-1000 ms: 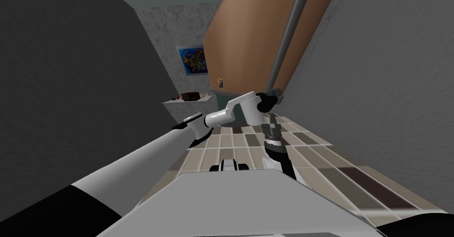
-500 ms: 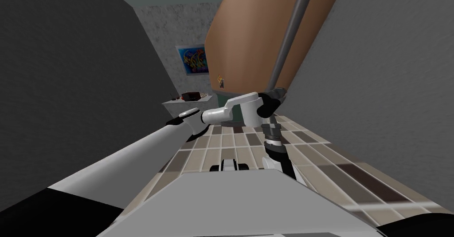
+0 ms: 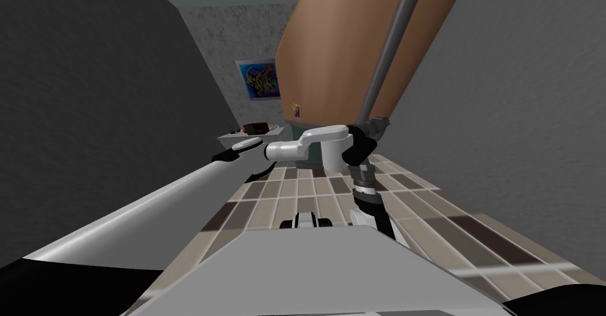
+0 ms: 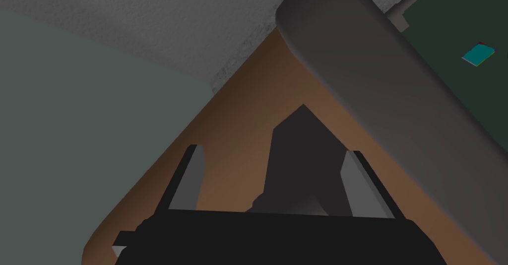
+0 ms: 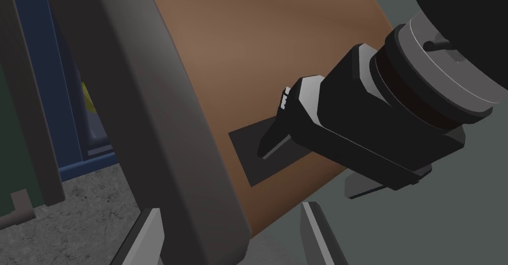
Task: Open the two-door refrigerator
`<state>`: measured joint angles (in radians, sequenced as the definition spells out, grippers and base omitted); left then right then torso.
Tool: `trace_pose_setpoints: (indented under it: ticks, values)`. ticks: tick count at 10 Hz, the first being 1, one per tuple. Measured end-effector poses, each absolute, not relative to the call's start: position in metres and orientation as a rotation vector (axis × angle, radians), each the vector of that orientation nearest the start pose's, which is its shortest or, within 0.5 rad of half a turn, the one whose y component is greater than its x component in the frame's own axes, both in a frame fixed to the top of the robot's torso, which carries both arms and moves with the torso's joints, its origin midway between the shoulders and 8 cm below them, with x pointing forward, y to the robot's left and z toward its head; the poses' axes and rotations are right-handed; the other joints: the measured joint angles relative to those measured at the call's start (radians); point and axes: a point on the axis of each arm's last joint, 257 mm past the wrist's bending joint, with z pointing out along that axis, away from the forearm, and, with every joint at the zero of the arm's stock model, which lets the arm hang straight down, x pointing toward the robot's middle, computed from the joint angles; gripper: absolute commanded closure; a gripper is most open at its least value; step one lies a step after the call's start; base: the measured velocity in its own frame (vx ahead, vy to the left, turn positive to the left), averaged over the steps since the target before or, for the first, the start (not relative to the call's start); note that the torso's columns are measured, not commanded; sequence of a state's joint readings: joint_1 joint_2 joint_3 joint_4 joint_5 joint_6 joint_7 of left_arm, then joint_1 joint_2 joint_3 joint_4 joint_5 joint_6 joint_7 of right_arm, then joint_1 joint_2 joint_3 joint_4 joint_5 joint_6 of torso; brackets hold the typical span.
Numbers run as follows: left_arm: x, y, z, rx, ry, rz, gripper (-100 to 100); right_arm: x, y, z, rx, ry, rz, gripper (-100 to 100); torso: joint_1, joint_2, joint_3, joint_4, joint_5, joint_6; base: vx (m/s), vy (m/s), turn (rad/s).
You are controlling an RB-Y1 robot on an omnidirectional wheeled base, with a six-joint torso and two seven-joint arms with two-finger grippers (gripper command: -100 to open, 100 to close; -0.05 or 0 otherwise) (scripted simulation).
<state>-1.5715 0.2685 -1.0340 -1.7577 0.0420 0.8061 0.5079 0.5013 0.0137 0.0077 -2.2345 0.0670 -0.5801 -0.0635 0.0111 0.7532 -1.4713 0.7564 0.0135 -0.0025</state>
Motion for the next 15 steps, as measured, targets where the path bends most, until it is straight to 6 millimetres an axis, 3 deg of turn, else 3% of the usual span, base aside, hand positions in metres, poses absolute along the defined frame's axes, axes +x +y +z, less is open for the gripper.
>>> trace_pose_setpoints:
  ticks: [2,5,8,15]
  values:
    - [0.370,-0.297,0.156,0.306,1.581,-1.353,100,0.341,-0.269,0.018,0.621,0.605,1.337,0,0.010,0.000,0.002,-0.004,-0.001,0.002,-0.011,0.160,-0.052]
    - [0.361,-0.295,0.148,0.342,1.592,-1.365,100,0.341,-0.268,0.018,0.622,0.604,1.337,0,-0.003,0.001,0.000,0.000,-0.001,0.001,-0.007,0.037,0.005]
    - [0.350,-0.294,0.147,0.389,1.584,-1.364,100,0.341,-0.269,0.018,0.621,0.605,1.337,0,0.003,0.002,0.004,-0.004,-0.003,0.004,-0.007,0.121,-0.041]
    - [0.345,-0.280,0.137,0.419,1.625,-1.388,100,0.341,-0.269,0.018,0.622,0.604,1.337,0,-0.005,0.002,0.002,-0.001,-0.003,0.003,-0.011,0.060,-0.014]
